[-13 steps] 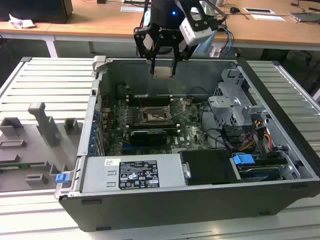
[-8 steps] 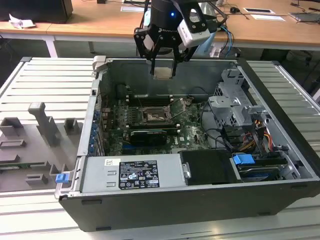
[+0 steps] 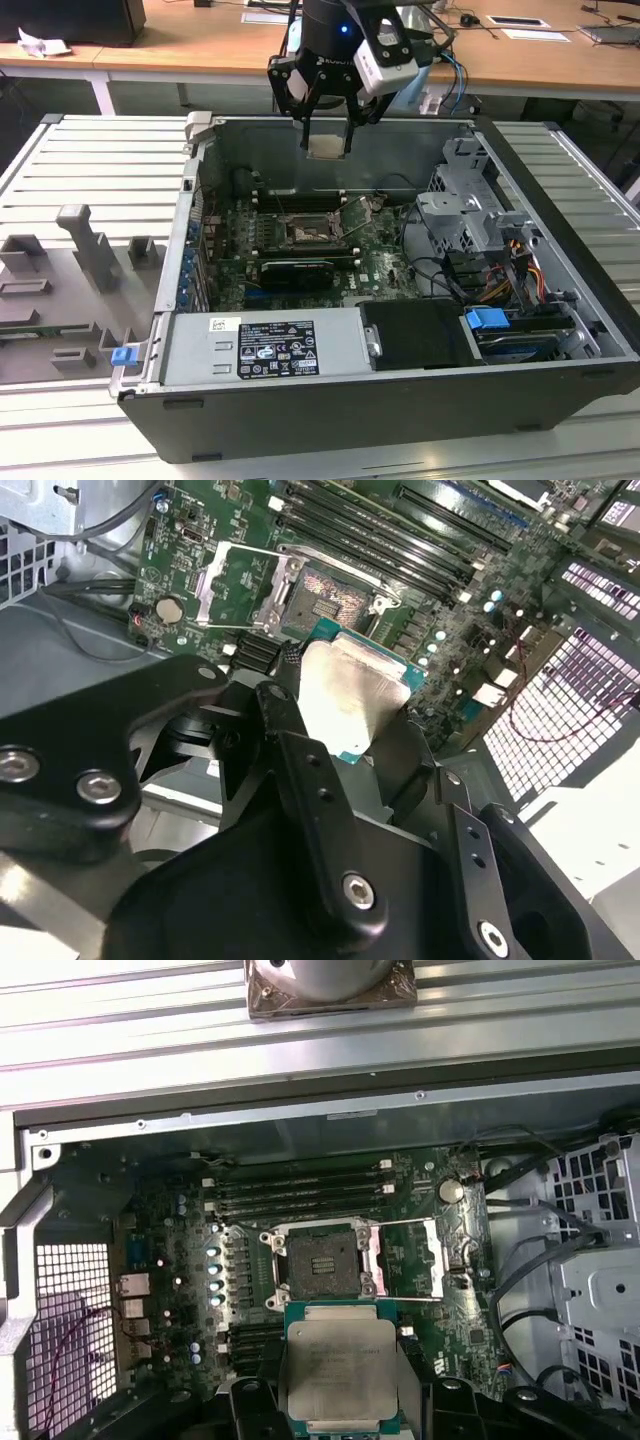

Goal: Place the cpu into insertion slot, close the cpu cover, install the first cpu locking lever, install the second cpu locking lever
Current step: 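Place the cpu into insertion slot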

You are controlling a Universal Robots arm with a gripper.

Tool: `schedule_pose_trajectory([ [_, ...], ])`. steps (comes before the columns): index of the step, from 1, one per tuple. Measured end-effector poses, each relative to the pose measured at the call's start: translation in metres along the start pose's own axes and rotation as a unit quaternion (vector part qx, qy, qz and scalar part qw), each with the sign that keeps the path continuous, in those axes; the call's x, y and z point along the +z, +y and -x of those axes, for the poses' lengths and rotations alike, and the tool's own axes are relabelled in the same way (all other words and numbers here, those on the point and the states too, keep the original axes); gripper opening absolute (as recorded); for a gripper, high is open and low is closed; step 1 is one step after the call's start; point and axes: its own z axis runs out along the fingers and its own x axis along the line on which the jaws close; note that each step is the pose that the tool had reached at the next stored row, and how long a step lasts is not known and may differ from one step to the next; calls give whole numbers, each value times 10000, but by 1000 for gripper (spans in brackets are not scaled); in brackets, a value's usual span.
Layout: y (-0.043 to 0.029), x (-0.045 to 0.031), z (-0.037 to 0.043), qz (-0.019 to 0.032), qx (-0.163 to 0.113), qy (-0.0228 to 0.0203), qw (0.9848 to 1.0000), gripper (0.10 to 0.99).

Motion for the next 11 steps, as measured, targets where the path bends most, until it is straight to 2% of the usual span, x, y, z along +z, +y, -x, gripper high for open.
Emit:
schedule_pose_trajectory([
  [3,0,5,0,4,177,-16,9998,529],
  [11,-1,10,0,8,398,-35,9992,529],
])
